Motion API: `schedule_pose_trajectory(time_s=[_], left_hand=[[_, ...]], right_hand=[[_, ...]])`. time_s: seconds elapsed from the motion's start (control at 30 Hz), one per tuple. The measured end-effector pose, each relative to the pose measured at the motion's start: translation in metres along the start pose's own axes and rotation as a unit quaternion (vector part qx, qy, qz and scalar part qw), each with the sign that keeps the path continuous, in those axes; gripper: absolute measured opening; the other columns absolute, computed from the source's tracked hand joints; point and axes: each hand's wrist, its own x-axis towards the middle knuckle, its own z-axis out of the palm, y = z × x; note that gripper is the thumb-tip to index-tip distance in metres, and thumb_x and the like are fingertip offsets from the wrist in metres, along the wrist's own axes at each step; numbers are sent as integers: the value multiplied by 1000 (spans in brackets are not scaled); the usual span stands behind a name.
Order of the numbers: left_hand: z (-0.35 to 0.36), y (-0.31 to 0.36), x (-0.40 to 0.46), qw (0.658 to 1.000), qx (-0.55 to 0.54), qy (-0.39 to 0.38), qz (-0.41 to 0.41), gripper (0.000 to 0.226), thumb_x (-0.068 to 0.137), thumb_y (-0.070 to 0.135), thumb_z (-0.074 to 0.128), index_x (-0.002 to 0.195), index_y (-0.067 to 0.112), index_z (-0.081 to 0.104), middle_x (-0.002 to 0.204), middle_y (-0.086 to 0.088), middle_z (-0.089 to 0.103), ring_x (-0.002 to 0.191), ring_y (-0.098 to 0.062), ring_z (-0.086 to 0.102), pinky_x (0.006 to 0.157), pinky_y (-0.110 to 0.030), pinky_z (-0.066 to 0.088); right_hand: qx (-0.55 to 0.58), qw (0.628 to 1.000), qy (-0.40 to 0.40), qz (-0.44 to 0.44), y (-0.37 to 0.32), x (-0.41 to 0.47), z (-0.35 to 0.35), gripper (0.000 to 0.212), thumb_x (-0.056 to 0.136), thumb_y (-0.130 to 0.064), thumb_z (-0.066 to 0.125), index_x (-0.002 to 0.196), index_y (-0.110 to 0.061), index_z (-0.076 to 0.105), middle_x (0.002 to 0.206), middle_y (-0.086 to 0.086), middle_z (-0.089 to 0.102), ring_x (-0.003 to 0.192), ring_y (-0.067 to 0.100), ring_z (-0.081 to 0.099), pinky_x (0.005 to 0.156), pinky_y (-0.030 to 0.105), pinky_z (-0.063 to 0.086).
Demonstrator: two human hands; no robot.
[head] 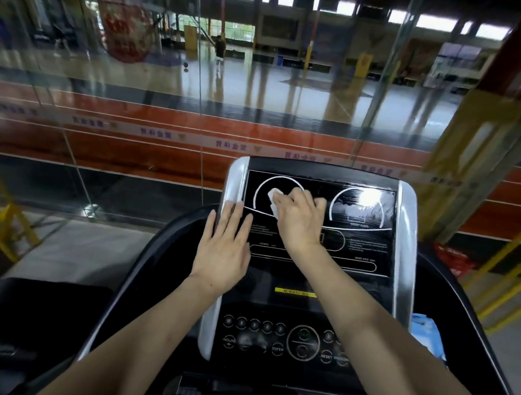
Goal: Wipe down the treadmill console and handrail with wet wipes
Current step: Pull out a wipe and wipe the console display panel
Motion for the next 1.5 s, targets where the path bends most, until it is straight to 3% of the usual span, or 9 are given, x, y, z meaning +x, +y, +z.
schedule_pose_trajectory(time_s=[0.13,0.3,0.5,0.6,0.8,0.93,1.07,1.27,1.5], left_hand=[[5,28,18,999,-18,-3,29,63,105,34,41,163,13,28,173,-17,10,161,-36,-2,129,-57,8],[6,56,42,998,-32,5,57,62,104,35,39,162,16,29,174,-16,9,161,-34,-3,129,-57,9],[3,68,60,997,-40,22,65,61,103,36,39,161,16,31,174,-15,12,161,-34,-1,129,-57,10],[2,68,65,997,-44,29,59,62,102,35,42,160,16,32,173,-15,13,161,-33,0,130,-56,10],[9,66,66,997,-43,38,46,61,102,34,49,158,14,38,172,-15,20,161,-33,6,129,-57,15],[9,70,72,997,-38,37,59,61,102,35,46,158,15,36,173,-15,18,161,-33,3,129,-57,14],[8,71,76,997,-40,33,56,61,102,35,42,159,16,35,173,-15,16,162,-34,1,129,-57,12],[6,61,77,998,-32,34,38,61,102,36,47,158,16,37,173,-15,17,161,-34,4,130,-56,11],[5,77,81,996,-44,47,55,59,101,32,51,156,14,41,171,-16,23,161,-34,7,129,-58,15]], right_hand=[[-79,992,54,79,76,-21,-21,13,96,-28,62,94,-30,75,74,-1,51,74,26,54,73,42,32],[-176,963,76,188,165,-37,-49,11,95,-21,68,99,-26,77,78,2,60,81,31,56,76,42,24],[-182,944,92,258,166,-24,-47,17,93,-16,61,95,-24,76,76,3,58,80,31,55,77,40,26],[-156,967,48,196,117,5,-35,25,86,-27,47,96,-28,71,75,0,57,82,29,56,74,37,18],[-63,997,20,43,72,18,-25,12,89,-28,69,100,-31,73,75,-3,55,78,26,53,73,40,27],[-121,990,21,75,135,4,-41,15,92,-32,70,106,-35,72,79,-3,53,82,28,54,76,40,25],[-170,972,61,149,188,-10,-62,16,92,-18,73,101,-31,73,74,1,56,78,31,53,73,42,26],[-168,956,97,218,174,-6,-44,17,87,-11,74,94,-26,73,75,1,53,79,30,54,74,40,23],[-65,995,59,51,106,13,-26,12,91,-25,66,98,-30,75,77,-3,53,77,26,53,76,41,28]])
